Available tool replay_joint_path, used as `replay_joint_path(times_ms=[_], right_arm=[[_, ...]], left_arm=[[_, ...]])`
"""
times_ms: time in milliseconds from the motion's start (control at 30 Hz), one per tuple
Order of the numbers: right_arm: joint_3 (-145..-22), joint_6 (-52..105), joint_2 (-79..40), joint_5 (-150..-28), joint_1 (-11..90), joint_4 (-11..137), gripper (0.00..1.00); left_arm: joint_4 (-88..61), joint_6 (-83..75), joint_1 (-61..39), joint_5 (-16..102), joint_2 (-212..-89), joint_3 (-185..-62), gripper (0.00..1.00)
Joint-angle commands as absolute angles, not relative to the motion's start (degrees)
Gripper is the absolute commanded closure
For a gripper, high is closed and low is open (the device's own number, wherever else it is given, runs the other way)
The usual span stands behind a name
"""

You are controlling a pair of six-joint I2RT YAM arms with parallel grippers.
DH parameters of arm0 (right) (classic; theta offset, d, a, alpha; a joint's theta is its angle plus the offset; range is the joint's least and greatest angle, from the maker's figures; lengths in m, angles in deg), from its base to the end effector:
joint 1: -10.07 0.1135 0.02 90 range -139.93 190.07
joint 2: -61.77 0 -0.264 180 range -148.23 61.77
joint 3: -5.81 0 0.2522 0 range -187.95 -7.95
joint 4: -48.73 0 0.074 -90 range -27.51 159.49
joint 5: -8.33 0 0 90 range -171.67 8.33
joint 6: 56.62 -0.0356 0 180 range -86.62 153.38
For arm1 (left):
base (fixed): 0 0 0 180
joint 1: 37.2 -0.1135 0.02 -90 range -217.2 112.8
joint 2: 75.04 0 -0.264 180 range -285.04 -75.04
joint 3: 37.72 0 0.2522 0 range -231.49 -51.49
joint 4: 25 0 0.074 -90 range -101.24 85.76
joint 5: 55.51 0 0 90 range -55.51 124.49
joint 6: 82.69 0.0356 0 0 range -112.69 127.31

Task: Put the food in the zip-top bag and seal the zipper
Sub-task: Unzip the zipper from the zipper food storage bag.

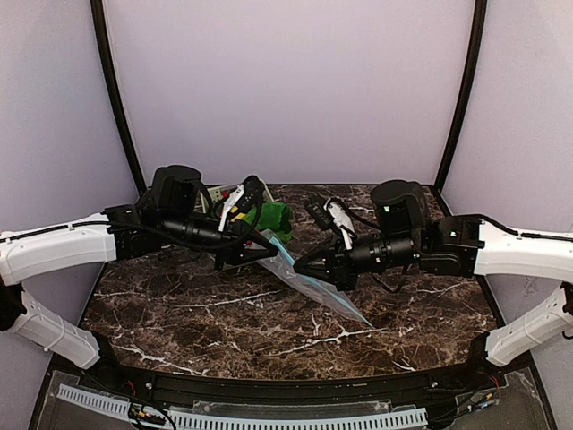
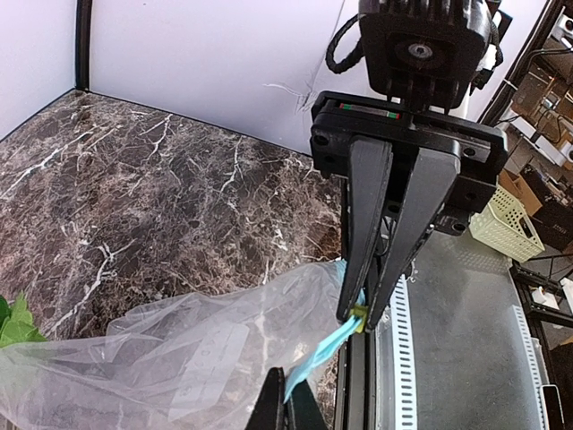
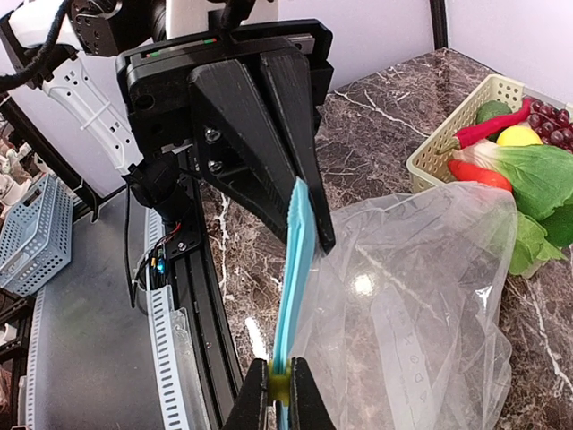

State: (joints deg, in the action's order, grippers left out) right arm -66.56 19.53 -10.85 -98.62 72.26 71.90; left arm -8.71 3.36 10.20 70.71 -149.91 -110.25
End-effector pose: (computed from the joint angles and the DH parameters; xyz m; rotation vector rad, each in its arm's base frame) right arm 0.1273 0.2635 0.3214 -1.0671 1.8664 1.1166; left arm 0.1879 -0.2354 0.3252 1.1542 1.6519 -1.1887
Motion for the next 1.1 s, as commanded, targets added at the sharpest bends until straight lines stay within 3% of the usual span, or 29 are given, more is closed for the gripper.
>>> replay_joint_path(times_ms=[0,1067], right_arm=[[-65.0,19.2,-9.6,-100.6,72.7,75.3,1.00],[-64.1,19.0,-9.5,-100.2,72.7,75.1,1.00]], left_arm=[[-11.0,2.5,7.9,68.2,-147.0,-109.6,0.99],[-12.9,0.5,3.6,66.3,-146.6,-109.3,0.99]])
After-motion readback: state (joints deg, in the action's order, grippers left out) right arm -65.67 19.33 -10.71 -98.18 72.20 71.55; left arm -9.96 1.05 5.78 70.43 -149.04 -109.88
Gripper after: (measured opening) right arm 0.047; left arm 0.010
